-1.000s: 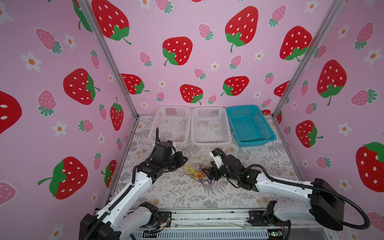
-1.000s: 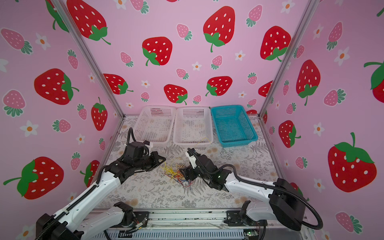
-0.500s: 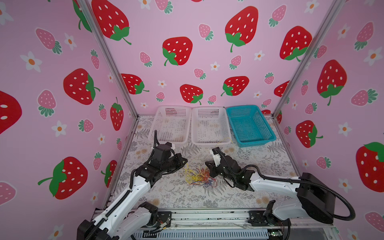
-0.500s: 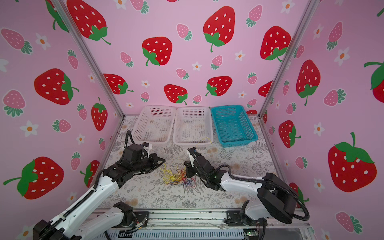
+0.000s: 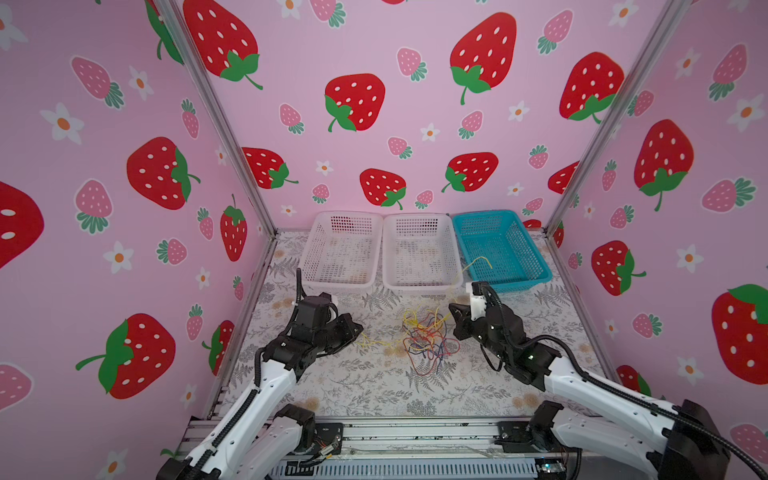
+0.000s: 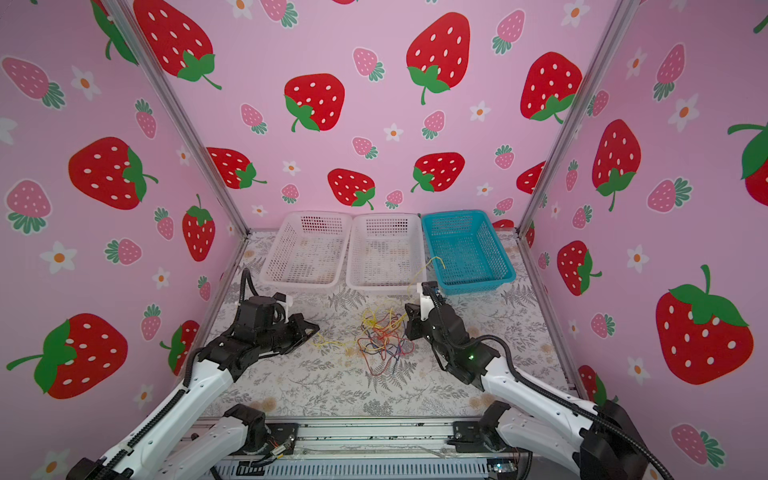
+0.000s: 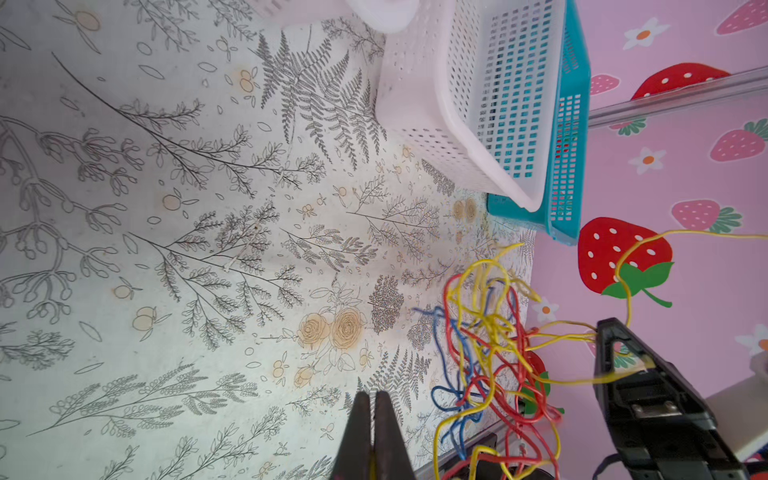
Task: Untangle the cables
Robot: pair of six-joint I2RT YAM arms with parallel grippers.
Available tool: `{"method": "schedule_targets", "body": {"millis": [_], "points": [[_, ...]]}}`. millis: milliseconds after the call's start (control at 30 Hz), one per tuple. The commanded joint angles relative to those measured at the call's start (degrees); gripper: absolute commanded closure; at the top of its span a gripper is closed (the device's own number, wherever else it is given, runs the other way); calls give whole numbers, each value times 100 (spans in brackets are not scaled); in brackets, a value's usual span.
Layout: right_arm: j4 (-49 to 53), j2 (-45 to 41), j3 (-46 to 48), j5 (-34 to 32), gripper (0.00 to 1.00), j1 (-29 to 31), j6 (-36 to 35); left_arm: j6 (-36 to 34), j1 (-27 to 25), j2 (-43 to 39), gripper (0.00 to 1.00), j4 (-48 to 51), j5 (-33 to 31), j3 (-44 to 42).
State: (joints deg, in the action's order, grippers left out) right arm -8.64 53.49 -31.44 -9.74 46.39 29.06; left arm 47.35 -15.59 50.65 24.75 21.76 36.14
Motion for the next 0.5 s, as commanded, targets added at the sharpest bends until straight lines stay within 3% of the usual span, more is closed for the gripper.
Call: {"method": "schedule_targets", "body": {"millis": [0, 167, 300, 467], "points": [[545, -556, -3, -167, 100, -567, -162, -292, 227, 60, 100, 489, -161, -110], [1100, -836, -100, -89, 100, -1169, -278, -368, 527, 57, 100, 550, -84, -119], [1503, -1046, -43, -330, 100, -1586, -21, -525, 770, -82, 100, 878, -86, 125], [1675, -1309, 57, -170, 100, -2079, 181, -786, 1230, -317, 100, 1365, -84, 481]]}}
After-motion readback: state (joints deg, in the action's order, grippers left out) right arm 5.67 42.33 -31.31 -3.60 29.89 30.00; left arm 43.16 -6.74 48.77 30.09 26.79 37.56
